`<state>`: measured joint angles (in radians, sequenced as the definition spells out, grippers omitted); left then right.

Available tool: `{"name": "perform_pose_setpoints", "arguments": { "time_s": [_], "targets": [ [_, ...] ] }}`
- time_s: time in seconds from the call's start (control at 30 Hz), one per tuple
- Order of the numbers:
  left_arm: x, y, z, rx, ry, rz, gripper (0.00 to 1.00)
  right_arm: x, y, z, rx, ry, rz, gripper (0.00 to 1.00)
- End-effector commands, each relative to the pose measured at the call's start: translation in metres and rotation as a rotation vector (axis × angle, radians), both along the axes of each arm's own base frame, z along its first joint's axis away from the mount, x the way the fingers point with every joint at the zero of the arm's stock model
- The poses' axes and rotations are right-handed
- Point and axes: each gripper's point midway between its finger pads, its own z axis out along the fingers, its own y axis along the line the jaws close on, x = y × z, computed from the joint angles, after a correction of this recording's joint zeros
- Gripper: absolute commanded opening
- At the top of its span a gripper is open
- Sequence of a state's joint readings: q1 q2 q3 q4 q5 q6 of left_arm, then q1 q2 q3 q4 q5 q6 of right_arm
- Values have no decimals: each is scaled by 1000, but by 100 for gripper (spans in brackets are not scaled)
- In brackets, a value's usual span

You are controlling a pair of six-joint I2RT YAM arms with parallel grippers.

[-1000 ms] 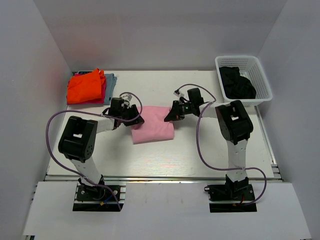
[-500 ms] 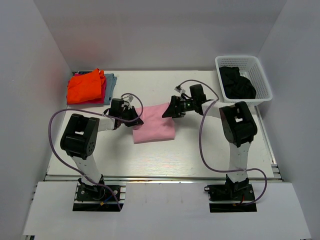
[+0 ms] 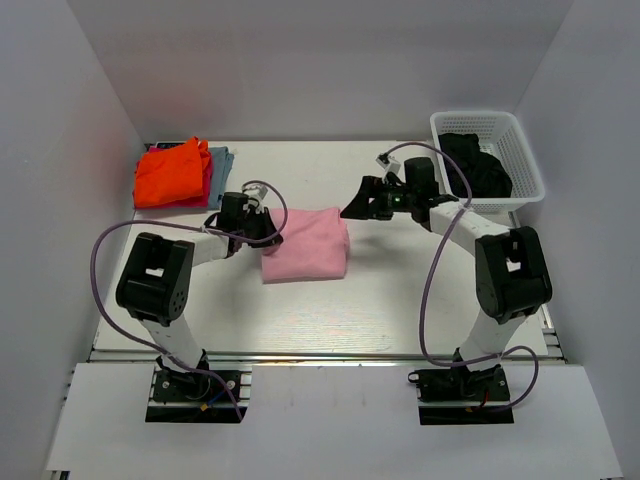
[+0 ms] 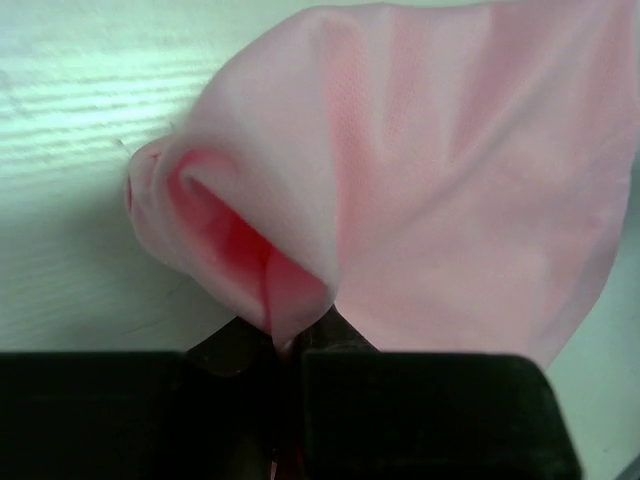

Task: Fold and stack the t-shirts
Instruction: Put the neatly folded tshirt into the corner of the board with the left arm

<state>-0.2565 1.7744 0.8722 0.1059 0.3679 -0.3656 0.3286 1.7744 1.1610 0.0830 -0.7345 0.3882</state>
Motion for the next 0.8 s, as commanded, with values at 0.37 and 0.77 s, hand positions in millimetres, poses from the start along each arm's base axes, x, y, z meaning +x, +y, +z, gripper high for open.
{"name": "perform_pose_setpoints", "arguments": {
  "time_s": [0.37, 0.77],
  "targets": [
    [31, 0, 113, 8, -356, -42, 0, 6, -35, -6, -113, -77, -129, 90],
    [30, -12, 111, -35, -366, -109, 0, 15, 1, -21, -2, -41, -2, 90]
  ]
}}
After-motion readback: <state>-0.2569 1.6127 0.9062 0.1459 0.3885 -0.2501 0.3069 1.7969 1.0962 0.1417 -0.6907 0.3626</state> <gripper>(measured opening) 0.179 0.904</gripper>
